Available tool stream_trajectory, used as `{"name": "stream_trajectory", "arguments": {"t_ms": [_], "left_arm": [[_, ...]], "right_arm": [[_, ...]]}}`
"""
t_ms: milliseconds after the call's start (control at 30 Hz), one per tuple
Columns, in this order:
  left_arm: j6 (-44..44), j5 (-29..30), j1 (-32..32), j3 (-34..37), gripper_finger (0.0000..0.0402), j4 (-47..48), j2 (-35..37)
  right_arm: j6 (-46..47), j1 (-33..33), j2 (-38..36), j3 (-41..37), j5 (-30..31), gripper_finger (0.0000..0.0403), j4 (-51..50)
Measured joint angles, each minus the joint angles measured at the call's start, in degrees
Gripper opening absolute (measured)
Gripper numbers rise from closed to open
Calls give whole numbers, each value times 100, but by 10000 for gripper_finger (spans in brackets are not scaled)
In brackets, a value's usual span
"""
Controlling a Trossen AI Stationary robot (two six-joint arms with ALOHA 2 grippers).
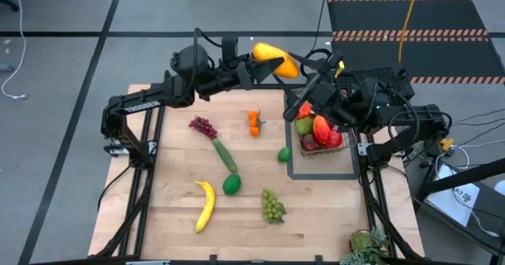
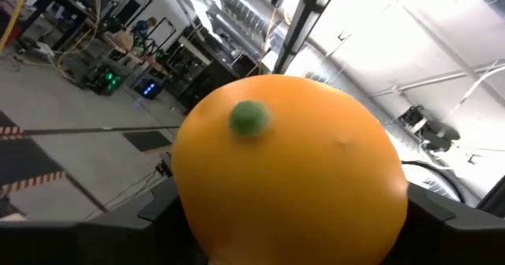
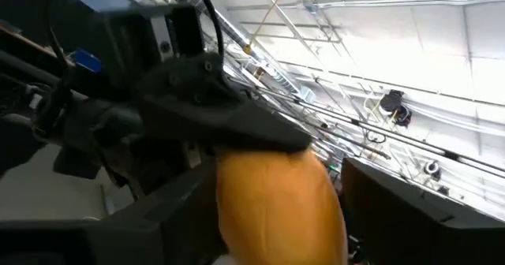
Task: Build produce basket
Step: Put the yellow mango into the wire basket
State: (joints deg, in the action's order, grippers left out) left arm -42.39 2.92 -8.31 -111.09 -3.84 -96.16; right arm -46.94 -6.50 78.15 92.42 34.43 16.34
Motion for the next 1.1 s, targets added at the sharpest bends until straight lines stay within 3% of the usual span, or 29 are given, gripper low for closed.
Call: {"name": "stream_trajectory", "arguments": {"t_ms": [367, 667, 767, 933, 1100], "left_arm": [[-26, 0, -14, 0, 282, 79, 0], [-3, -32, -8, 2, 284, 79, -4], [0, -108, -9, 11, 309, 72, 25], [117, -179, -87, 11, 389, 202, 191], [128, -383, -354, 9, 372, 565, 457]], "right_arm": [[16, 0, 0, 0, 3, 195, -136], [24, -2, 2, 4, 184, 188, -159], [137, -2, 7, 4, 278, 188, -161], [308, -40, 9, 2, 346, 186, -58], [581, -151, 11, -2, 710, 186, 148]]}}
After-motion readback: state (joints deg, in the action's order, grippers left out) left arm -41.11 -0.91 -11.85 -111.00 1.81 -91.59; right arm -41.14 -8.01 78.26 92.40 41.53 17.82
